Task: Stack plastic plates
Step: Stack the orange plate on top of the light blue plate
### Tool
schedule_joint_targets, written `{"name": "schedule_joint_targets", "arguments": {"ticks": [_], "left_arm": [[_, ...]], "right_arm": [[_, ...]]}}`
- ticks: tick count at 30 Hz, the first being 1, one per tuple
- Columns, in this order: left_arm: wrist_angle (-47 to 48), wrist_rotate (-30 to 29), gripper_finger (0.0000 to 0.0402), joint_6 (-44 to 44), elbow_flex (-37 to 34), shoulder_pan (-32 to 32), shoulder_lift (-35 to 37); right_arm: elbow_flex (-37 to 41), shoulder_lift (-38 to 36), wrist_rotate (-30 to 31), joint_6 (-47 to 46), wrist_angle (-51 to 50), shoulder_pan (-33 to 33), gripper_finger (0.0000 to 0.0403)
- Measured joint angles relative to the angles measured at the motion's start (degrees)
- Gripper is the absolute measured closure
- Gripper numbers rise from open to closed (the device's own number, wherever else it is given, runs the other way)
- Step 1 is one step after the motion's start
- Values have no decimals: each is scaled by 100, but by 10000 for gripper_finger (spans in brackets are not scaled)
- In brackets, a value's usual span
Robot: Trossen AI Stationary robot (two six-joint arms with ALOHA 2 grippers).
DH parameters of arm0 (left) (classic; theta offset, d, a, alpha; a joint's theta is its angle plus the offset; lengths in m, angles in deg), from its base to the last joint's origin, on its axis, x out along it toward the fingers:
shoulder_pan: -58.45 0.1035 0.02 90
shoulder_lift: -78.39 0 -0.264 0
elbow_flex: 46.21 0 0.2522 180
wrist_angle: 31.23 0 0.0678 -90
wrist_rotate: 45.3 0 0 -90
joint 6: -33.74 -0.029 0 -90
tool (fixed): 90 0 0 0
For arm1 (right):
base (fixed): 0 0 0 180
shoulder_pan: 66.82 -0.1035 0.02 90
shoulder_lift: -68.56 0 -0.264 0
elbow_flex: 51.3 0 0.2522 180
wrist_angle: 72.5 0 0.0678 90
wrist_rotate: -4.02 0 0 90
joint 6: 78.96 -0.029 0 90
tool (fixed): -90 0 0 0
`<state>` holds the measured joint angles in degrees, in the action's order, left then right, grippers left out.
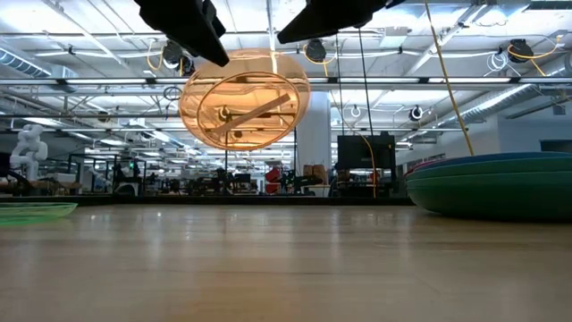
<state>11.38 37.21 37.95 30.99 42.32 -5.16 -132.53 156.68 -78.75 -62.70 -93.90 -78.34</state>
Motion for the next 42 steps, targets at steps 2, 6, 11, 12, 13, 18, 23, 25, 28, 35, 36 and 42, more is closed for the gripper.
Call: {"name": "schedule_joint_targets", "arguments": {"ticks": [2,6,11,12,13,18,23,25,28,35,36,42], "left_arm": [[-5,0,398,50,0,32,0],[-20,-2,398,101,0,110,0],[-178,-4,398,-13,0,193,0],[-239,-4,398,-71,0,191,0],[-276,-4,398,-119,1,191,0],[-179,-4,398,-188,216,186,2],[-151,-4,398,-365,366,121,3],[-143,-4,398,-386,372,98,4],[-54,-2,398,-344,372,98,2],[-3,-2,398,-257,372,99,2],[3,-2,398,-257,372,99,2],[6,-2,398,-253,372,99,2]], "right_arm": [[0,0,0,-12,0,0,234],[2,0,-1,-16,-49,0,234],[2,0,0,-57,-72,1,234],[2,0,0,-57,-87,9,234],[2,0,-2,-57,-104,15,234],[2,0,4,-57,-161,24,234],[2,0,11,-49,-170,22,234],[4,0,14,-51,-170,23,234],[9,0,15,-48,-173,22,234],[9,0,17,-35,-170,22,243],[9,0,17,-18,-170,22,248],[9,0,20,94,-168,22,297]]}}
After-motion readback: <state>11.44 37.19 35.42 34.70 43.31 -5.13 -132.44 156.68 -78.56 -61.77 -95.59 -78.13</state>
